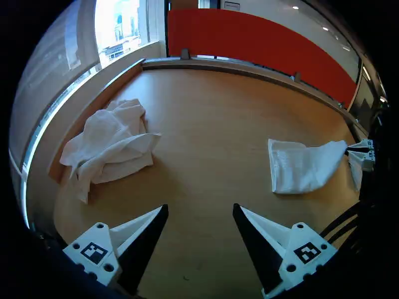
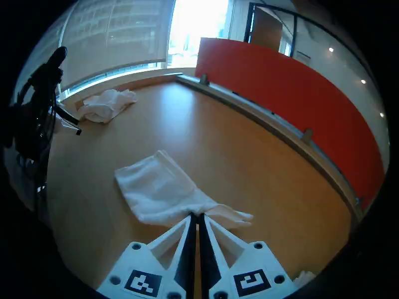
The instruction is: Fold towel
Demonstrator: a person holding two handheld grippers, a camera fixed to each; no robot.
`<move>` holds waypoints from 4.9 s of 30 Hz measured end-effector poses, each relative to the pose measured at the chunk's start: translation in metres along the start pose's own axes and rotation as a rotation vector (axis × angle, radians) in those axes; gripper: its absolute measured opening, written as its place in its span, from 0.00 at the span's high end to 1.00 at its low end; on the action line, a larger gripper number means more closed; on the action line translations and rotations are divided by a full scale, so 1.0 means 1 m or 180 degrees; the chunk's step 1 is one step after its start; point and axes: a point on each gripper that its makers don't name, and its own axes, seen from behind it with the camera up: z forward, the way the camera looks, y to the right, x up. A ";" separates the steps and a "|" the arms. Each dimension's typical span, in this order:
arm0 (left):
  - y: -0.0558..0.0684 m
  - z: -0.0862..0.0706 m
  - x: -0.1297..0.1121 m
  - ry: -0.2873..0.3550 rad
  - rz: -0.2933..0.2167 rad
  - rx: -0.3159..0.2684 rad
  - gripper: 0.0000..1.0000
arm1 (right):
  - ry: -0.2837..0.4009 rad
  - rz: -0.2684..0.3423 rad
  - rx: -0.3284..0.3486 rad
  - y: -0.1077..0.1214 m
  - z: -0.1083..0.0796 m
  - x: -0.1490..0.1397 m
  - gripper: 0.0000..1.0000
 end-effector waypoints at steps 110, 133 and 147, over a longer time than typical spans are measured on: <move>-0.035 -0.037 -0.049 0.0035 -0.0387 0.0133 0.04 | -0.0701 -0.0257 0.0711 -0.114 0.070 -0.048 0.46; -0.036 -0.036 -0.047 0.0042 -0.0381 0.0132 0.04 | -0.0729 -0.0157 0.0591 -0.110 0.072 -0.055 0.70; -0.035 -0.035 -0.046 0.0040 -0.0374 0.0131 0.04 | -0.0714 -0.0157 0.0585 -0.111 0.072 -0.055 0.91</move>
